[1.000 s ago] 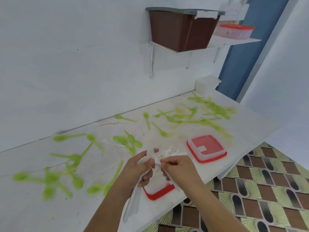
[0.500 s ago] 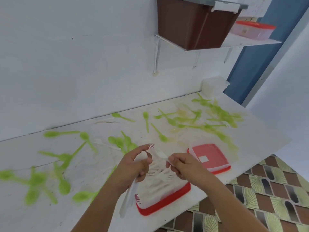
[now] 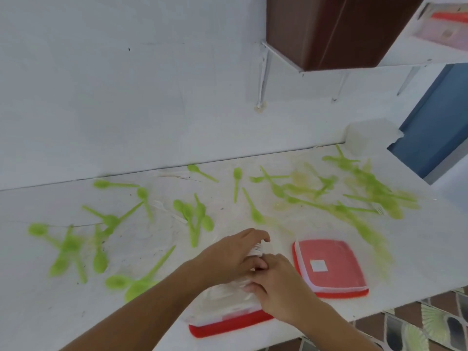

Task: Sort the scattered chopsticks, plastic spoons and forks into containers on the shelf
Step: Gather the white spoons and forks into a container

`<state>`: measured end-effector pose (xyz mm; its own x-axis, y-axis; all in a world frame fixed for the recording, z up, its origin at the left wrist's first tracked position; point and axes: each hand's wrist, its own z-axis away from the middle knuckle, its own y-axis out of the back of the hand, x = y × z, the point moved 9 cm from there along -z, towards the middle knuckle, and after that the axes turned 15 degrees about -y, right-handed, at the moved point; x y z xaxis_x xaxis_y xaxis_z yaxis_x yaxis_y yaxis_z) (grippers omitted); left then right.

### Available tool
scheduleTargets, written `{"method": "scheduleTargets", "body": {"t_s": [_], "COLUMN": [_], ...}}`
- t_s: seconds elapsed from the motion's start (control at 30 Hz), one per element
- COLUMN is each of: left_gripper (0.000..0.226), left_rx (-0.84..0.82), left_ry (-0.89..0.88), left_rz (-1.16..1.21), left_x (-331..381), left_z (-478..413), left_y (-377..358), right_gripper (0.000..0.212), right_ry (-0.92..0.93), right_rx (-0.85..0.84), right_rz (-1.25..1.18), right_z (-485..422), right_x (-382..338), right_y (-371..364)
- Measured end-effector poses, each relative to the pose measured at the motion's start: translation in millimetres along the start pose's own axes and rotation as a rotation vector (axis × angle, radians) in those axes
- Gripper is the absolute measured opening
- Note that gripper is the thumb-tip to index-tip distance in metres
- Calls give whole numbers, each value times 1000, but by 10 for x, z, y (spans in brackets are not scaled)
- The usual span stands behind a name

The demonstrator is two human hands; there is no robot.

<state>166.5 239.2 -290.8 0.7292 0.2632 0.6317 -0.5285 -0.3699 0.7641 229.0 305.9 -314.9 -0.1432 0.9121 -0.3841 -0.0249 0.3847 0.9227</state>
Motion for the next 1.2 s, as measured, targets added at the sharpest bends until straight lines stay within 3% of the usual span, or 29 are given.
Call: {"method": "scheduleTargets", "body": {"t_s": [0.2,0.43,0.5,0.6,0.67,0.83,0.93,1.1,1.2], "left_gripper": [46,51,55,60,59,60,73,75,75], "left_rx": [102,176,170,196,210,235,216,199,185], "left_ry": [0,-61,-95,-93,-77,-48,-32,-43,-65], "left_rz": [8,-12,-30,-36,-44,70,107,108,135], "left_x": [-111,-83,-68,-79,-82,-151,-183,-135,-88], "left_z": [95,175,183,144,93,113,157,151,197], "left_y": [14,11,-16,3,7,14,14,60,45], "right_gripper": [23,21,34,65,72,49,49,48,23], "right_ry": [-23,-55,-127,-257,-286,-264,-269,-237,-232], "right_rx": [68,420,475,397,298,285,252,159,52], "right_rz": [16,-436,-450,-489,-529,-449,-401,-281,-233], "right_z": [44,316,295,147,30,-117,-136,-287,-375], "right_x": [-7,160,260,405,416,431,410,297,288], "right_y": [27,352,410,341,241,154,123,183,160]}}
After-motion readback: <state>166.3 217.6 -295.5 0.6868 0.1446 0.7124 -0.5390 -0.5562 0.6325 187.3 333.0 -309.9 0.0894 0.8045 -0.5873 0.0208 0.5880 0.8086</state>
